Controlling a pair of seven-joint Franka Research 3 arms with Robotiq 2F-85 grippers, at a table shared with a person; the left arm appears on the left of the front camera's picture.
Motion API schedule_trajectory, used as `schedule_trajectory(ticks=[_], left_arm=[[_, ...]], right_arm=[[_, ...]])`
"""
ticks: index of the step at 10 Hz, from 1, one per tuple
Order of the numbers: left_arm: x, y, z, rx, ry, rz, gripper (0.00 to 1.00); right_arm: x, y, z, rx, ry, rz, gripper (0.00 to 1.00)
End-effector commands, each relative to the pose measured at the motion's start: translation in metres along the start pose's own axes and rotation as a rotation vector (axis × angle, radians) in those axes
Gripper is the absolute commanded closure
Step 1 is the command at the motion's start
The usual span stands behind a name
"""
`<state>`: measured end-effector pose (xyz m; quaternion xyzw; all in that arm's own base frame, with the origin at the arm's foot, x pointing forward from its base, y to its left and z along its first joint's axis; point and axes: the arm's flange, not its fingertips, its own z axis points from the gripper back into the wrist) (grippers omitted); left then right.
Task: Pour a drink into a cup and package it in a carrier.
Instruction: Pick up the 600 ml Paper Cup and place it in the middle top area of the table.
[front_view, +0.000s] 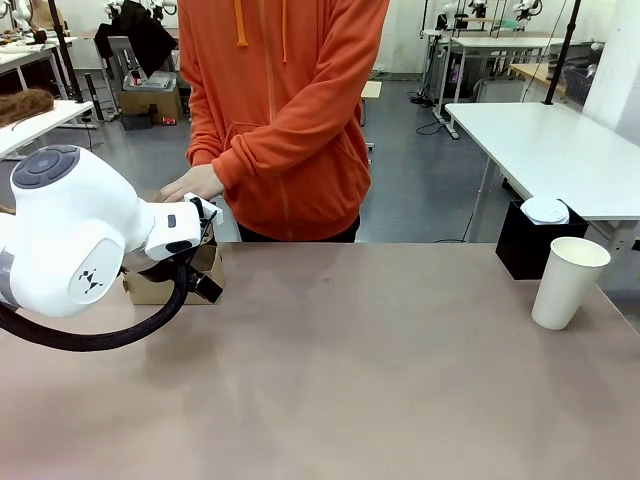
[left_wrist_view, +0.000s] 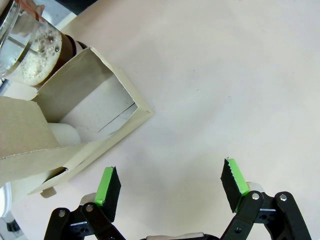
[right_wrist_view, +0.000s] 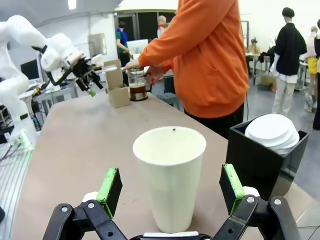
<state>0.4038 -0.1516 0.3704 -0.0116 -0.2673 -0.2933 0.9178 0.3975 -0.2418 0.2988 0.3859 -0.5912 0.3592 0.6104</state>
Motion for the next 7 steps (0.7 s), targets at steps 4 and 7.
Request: schedule_trajectory(ticks=[4,7], left_arm=[[0.0,0.0,0.0,-0.001,-0.001,-0.001,0.0],[0.0,0.0,0.0,-0.001,-0.001,-0.001,0.0]], right_arm=[[-0.045,0.011,-0.035,-0.026,-0.029,0.025,0.0],[-0.053,0.009,-0.052,-0.076,-0.033,-0.003,0.0]])
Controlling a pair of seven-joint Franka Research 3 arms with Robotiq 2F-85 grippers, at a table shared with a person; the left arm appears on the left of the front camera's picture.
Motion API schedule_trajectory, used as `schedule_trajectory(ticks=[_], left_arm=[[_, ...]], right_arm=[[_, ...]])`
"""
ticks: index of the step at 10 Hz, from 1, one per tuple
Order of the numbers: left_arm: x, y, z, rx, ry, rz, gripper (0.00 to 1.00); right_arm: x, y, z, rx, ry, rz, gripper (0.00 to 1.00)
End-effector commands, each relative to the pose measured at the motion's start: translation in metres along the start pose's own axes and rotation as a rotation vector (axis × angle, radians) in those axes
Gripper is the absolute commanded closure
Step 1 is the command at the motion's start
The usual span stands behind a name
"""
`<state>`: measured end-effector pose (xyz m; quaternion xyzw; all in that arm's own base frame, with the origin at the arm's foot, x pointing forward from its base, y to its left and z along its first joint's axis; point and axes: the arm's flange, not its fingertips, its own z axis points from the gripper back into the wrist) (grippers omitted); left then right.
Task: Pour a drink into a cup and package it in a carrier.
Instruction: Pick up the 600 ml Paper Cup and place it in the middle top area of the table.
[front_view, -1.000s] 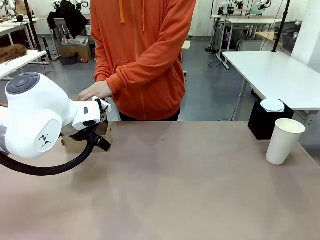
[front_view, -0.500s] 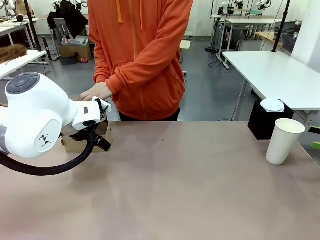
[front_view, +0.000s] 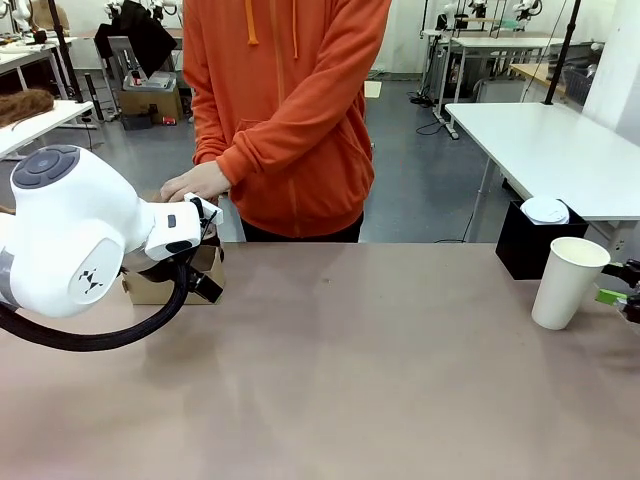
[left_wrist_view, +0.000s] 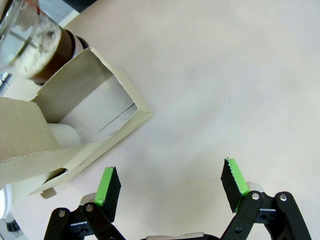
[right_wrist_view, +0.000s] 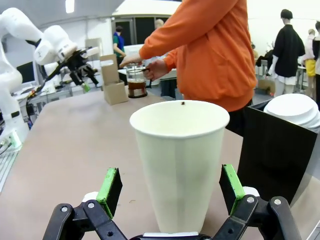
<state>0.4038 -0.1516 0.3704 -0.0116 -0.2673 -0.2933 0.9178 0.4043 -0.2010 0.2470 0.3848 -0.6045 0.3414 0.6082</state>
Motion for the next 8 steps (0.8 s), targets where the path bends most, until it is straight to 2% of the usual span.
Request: schedule_trajectory(ticks=[1,8], left_arm=[[0.0,0.0,0.0,-0.001,-0.001,0.0,0.0],[0.0,0.0,0.0,-0.001,-0.001,0.0,0.0]], right_arm=[[-0.004,-0.003,-0.018,-0.061,-0.007,-0.005,0.0],[-0.019,-0.019,-0.055,-0.069,0.007,-0.086,0.0]])
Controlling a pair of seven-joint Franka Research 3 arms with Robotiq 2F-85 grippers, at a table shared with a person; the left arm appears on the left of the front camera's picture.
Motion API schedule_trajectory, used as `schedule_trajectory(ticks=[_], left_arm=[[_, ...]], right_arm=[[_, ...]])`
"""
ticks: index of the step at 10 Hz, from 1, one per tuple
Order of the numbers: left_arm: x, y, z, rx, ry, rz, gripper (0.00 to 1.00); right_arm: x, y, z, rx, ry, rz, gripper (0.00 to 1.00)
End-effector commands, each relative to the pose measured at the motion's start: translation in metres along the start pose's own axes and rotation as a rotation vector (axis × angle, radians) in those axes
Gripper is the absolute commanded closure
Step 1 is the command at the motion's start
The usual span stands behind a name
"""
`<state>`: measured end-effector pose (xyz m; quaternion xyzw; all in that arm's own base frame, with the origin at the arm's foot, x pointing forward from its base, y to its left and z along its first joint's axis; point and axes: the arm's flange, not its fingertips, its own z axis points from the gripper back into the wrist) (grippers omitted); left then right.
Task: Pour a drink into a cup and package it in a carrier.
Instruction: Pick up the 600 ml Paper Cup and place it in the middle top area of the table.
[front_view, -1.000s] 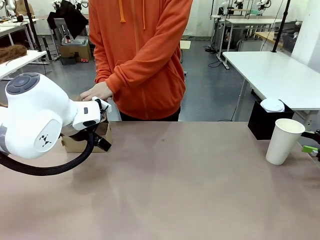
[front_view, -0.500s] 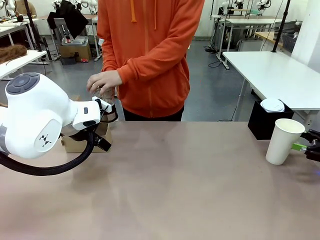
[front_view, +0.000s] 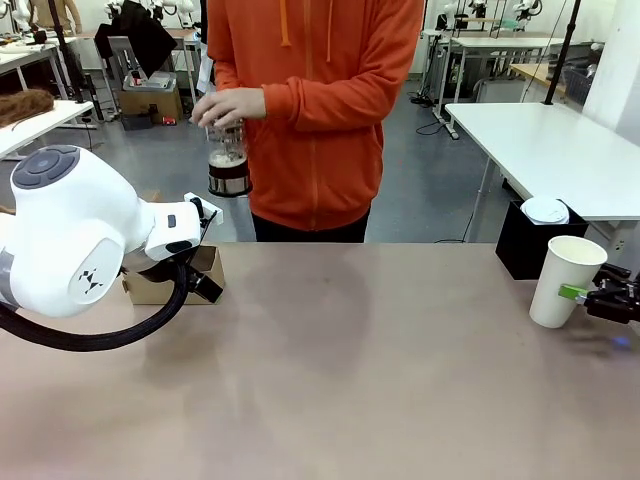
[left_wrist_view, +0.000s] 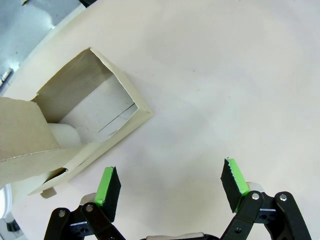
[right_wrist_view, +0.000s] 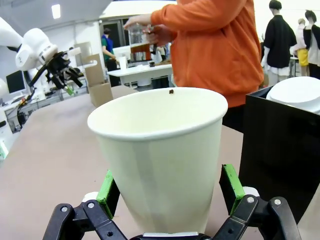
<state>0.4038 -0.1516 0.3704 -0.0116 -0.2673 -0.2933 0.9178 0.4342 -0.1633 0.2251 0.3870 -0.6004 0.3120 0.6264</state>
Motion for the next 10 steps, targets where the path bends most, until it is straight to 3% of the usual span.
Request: schedule_trajectory(ticks=[1,8,9,10], left_arm=[[0.0,0.0,0.0,-0.001,-0.001,0.0,0.0],[0.0,0.0,0.0,-0.001,-0.001,0.0,0.0],[0.0,0.0,0.0,-0.001,-0.001,0.0,0.0],[0.0,0.0,0.0,-0.001,-0.001,0.0,0.0]], right_arm=[[0.002,-0.011,-0.013,-0.023,0.009,-0.049,0.0],[0.002,-0.009,-0.033,0.011,0.027,-0.06,0.0],[0.001,-0.009,-0.032,0.016,0.021,-0.061,0.11],[0.005,-0.01,-0.022,0.024,0.071,-0.107,0.11]])
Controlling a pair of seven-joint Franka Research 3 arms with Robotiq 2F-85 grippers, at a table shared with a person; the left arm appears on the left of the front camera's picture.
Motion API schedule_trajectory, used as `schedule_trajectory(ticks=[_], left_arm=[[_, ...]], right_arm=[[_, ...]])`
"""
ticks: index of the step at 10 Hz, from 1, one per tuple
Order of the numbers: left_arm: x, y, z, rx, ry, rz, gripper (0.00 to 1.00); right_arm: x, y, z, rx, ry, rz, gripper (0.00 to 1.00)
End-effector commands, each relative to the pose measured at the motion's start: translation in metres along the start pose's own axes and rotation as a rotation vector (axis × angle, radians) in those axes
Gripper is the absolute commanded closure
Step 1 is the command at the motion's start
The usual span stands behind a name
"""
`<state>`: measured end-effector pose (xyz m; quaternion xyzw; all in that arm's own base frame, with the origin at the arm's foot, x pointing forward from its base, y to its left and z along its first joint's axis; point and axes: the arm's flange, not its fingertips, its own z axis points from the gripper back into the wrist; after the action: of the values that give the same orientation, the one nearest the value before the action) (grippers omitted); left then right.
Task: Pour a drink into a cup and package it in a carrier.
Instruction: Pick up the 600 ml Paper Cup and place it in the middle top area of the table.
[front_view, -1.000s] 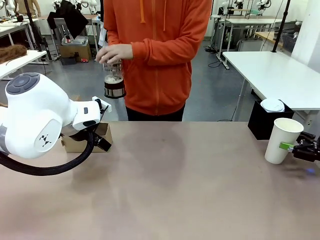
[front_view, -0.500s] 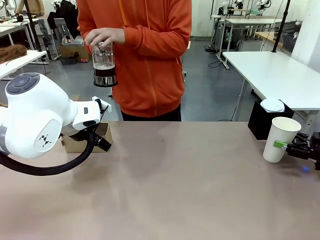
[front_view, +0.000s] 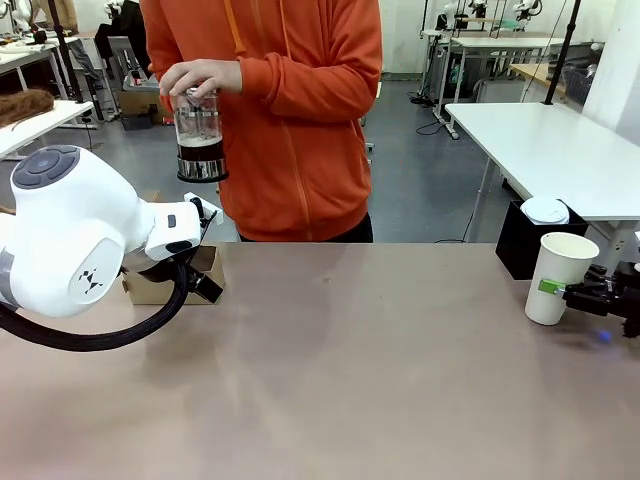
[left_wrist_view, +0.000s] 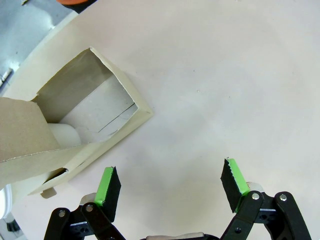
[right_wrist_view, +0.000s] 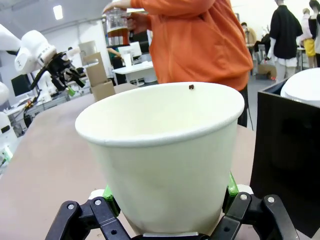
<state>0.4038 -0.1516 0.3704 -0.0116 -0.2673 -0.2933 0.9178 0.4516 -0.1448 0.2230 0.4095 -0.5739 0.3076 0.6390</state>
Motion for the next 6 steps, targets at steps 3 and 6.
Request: schedule_trajectory(ticks=[3,6], left_arm=[[0.0,0.0,0.0,-0.001,-0.001,0.0,0.0],[0.0,0.0,0.0,-0.001,-0.001,0.0,0.0]], right_arm=[[0.0,0.0,-0.001,0.001,-0.009,0.017,0.11],[0.034,0.036,-0.025,-0.052,-0.031,-0.002,0.11]])
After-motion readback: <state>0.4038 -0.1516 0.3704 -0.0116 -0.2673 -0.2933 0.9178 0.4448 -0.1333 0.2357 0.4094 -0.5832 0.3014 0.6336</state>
